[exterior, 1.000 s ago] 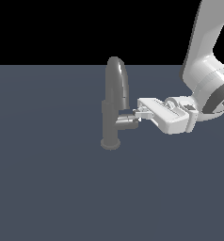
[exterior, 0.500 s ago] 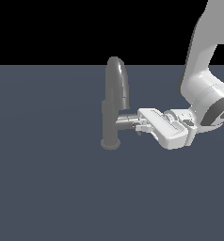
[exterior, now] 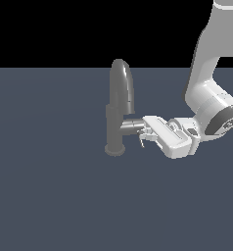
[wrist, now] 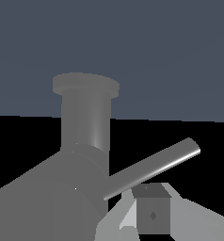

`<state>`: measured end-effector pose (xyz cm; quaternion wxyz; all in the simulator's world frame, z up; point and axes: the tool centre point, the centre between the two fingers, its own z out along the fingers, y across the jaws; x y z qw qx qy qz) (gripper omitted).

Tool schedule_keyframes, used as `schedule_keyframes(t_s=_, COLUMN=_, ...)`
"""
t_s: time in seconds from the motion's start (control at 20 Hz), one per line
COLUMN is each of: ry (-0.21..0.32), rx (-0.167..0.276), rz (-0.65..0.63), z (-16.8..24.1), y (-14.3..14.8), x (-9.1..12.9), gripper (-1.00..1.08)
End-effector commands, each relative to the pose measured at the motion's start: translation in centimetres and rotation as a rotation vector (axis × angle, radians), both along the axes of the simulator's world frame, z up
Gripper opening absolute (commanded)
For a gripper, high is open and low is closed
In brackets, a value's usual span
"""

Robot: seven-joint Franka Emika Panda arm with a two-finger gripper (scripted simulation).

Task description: Turn on the faucet by rotating a designated handle.

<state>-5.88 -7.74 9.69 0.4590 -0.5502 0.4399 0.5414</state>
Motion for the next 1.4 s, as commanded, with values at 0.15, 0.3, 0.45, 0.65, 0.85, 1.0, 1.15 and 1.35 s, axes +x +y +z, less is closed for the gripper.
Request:
schedule_keyframes(t_s=0.15, ry=0.020, rx=-0.012, rz=-0.013, z=-3.2, y=0.0, x=0.6, gripper=-1.00)
schedule_keyframes(t_s=0.3, ry=0.026, rx=-0.013, rz=-0.015, z=-4.3, y=0.0, x=0.9, gripper=-1.00)
schedule_keyframes(t_s=0.45, ry=0.031, rx=-0.013, rz=-0.016, z=-5.3, y=0.0, x=1.2, gripper=-1.00)
schedule_keyframes(t_s=0.65, ry=-0.002, rx=-0.019, rz=-0.026, z=-3.3, y=-1.1, x=2.3, gripper=-1.00)
schedule_keyframes(t_s=0.85, ry=0.005, rx=-0.018, rz=-0.024, z=-3.9, y=-0.7, x=3.2, gripper=-1.00)
schedule_keyframes(t_s=1.0, ry=0.010, rx=-0.017, rz=-0.023, z=-4.4, y=-0.4, x=3.8, gripper=-1.00)
schedule_keyframes(t_s=1.15, ry=0.015, rx=-0.016, rz=-0.021, z=-4.8, y=-0.1, x=4.4, gripper=-1.00)
schedule_keyframes(t_s=1.35, ry=0.021, rx=-0.015, rz=-0.020, z=-5.4, y=0.3, x=5.2, gripper=-1.00)
